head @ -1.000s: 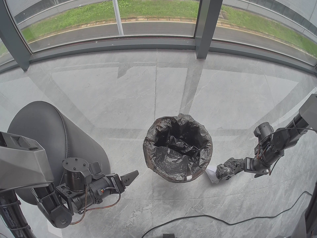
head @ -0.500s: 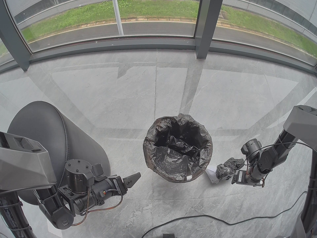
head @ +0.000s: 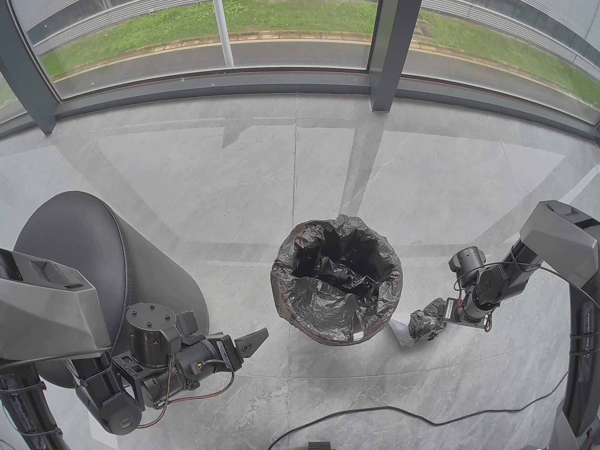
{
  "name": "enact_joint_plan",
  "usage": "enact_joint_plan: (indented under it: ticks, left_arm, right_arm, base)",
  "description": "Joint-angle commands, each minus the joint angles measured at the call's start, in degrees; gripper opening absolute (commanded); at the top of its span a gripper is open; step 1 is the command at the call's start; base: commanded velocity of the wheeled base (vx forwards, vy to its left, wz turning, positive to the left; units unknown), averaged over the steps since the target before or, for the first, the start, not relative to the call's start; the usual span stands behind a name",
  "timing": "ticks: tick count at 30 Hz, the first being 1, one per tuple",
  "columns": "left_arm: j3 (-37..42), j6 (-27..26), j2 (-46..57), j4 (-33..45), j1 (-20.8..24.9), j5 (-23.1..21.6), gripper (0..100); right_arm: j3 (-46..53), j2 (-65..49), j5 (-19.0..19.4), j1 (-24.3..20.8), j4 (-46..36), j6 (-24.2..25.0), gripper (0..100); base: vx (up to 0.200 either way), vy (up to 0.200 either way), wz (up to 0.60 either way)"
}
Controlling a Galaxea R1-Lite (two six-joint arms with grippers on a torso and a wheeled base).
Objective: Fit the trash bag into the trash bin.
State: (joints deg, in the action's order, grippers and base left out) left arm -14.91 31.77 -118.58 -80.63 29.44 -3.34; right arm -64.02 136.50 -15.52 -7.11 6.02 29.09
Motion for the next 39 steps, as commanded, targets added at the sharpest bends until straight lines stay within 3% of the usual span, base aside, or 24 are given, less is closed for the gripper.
enact_joint_plan:
  ticks: [1, 7, 12, 14, 19, 20, 21, 23, 31, 34, 39]
  left_arm:
    - [0.58, -0.04, -0.6, -1.99, 0.18, 0.0, 100]
    - [0.93, -0.04, -2.54, -4.45, 0.35, 0.0, 100]
    - [1.73, -0.04, -2.71, -6.21, 0.35, -0.09, 100]
    - [2.25, -0.04, -2.62, -6.91, 0.44, -0.09, 100]
    - [2.25, 0.05, -2.97, -7.97, 0.62, -0.09, 100]
    - [2.25, 0.05, -2.97, -7.97, 0.62, -0.09, 100]
    - [1.99, 0.14, -3.68, -8.05, 0.62, -0.09, 100]
    - [1.9, 0.22, -3.94, -8.05, 0.62, 0.0, 100]
    - [1.81, 0.22, -4.03, -8.05, 0.53, 0.0, 100]
    - [1.64, 0.22, -4.56, -8.05, 0.53, 0.0, 100]
    - [1.73, 0.14, -5.0, -8.14, 0.62, 0.0, 100]
  right_arm:
    - [-5.41, 5.27, -0.13, 0.78, -0.66, -0.17, 100]
    - [-10.24, 5.36, 0.05, 0.69, -3.3, -1.23, 100]
    - [-20.44, 7.99, 0.67, -0.01, -10.15, -2.02, 100]
    - [-24.48, 8.87, 1.37, -0.36, -15.78, -2.63, 100]
    - [-36.17, 12.04, 7.17, -1.24, -35.2, -3.77, 100]
    - [-36.17, 12.04, 7.17, -1.24, -35.2, -3.77, 100]
    - [-43.03, 14.67, 7.78, -1.24, -42.32, -5.27, 100]
    - [-49.97, 17.93, 7.43, -1.24, -46.72, -5.27, 100]
    - [-50.57, 25.84, 6.99, -1.68, -51.55, -5.0, 100]
    - [-50.57, 29.09, 6.91, -1.77, -57.88, -5.0, 100]
    - [-50.57, 33.48, 7.08, -1.68, -61.66, -4.83, 100]
  base:
    - [0.0, 0.0, 0.0]
    - [0.0, 0.0, 0.0]
    - [0.0, 0.0, 0.0]
    - [0.0, 0.0, 0.0]
    - [0.0, 0.0, 0.0]
    - [0.0, 0.0, 0.0]
    - [0.0, 0.0, 0.0]
    - [0.0, 0.0, 0.0]
    - [0.0, 0.0, 0.0]
    - [0.0, 0.0, 0.0]
    - [0.0, 0.0, 0.0]
